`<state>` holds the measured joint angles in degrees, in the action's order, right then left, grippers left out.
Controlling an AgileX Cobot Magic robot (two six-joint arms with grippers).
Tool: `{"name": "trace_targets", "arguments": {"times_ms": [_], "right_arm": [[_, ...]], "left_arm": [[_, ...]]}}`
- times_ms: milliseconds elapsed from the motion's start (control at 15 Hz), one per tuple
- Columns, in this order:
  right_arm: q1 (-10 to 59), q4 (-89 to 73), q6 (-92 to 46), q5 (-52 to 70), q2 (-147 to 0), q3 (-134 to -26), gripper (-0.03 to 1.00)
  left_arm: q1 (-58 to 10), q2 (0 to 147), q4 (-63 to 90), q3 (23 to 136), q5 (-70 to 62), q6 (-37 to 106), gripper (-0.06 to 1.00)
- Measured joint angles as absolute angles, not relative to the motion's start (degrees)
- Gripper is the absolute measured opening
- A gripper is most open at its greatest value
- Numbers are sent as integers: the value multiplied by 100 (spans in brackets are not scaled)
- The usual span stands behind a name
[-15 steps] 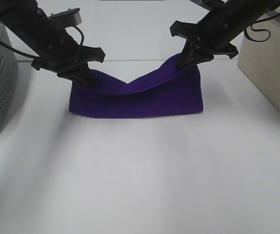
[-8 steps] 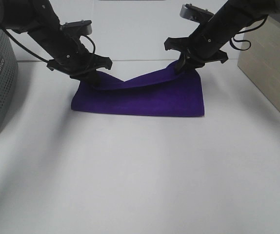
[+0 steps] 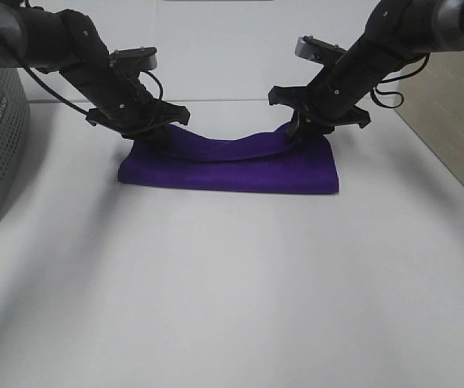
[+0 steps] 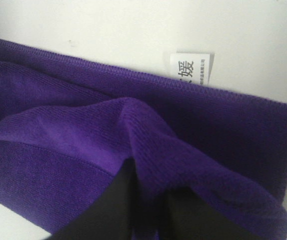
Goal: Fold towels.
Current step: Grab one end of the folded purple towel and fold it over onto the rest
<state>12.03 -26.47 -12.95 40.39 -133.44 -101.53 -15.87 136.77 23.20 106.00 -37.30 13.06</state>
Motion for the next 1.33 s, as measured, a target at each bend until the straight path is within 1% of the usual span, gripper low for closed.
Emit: {"name": "trace_targets", "arguments": {"times_ms": [67, 133, 200, 267, 333, 400, 467, 533, 667, 733, 933, 1333], "right_arm": [[1203, -2641, -1255, 4039, -13361, -10153, 29], [1203, -2595, -1134, 4085, -13373, -10153, 40], [1203, -2452, -1083, 4223, -13379, -10181, 53], [1203, -2372, -1043, 4291, -13384, -10233, 61], [1203, -2200, -991, 4486, -13384, -10365, 70], [1203, -2034, -928, 4761, -13384, -10583, 76], [1203, -1862, -796, 5128, -13384, -10875, 79], [1203, -1627, -636, 5787, -13384, -11327, 80], [1203, -1421, -458, 6578, -13384, -11837, 81], [1203, -1335, -235, 6881, -13316, -12095, 81], [1203, -1335, -149, 6961, -13195, -12141, 81], [1203, -1438, -103, 6979, -13195, -12141, 81]], "left_arm": [[-1587, 13677, 2320, 10600, -3759, 1306, 20], [-1587, 13677, 2298, 10600, -3867, 1306, 33], [-1587, 13654, 2235, 10600, -3999, 1266, 50], [-1587, 13631, 2189, 10600, -4074, 1261, 59], [-1587, 13591, 2149, 10646, -4263, 1220, 76], [-1587, 13579, 2068, 10806, -4544, 1140, 84], [-1587, 13573, 1977, 10995, -4870, 985, 87], [-1587, 13573, 1748, 11345, -5455, 802, 89], [-1530, 13568, 1524, 11746, -6022, 745, 89], [-1272, 13573, 1553, 12095, -6526, 756, 89], [-756, 13825, 2257, 12210, -6818, 1129, 89], [-407, 14565, 2974, 12273, -6916, 1392, 89]]}}
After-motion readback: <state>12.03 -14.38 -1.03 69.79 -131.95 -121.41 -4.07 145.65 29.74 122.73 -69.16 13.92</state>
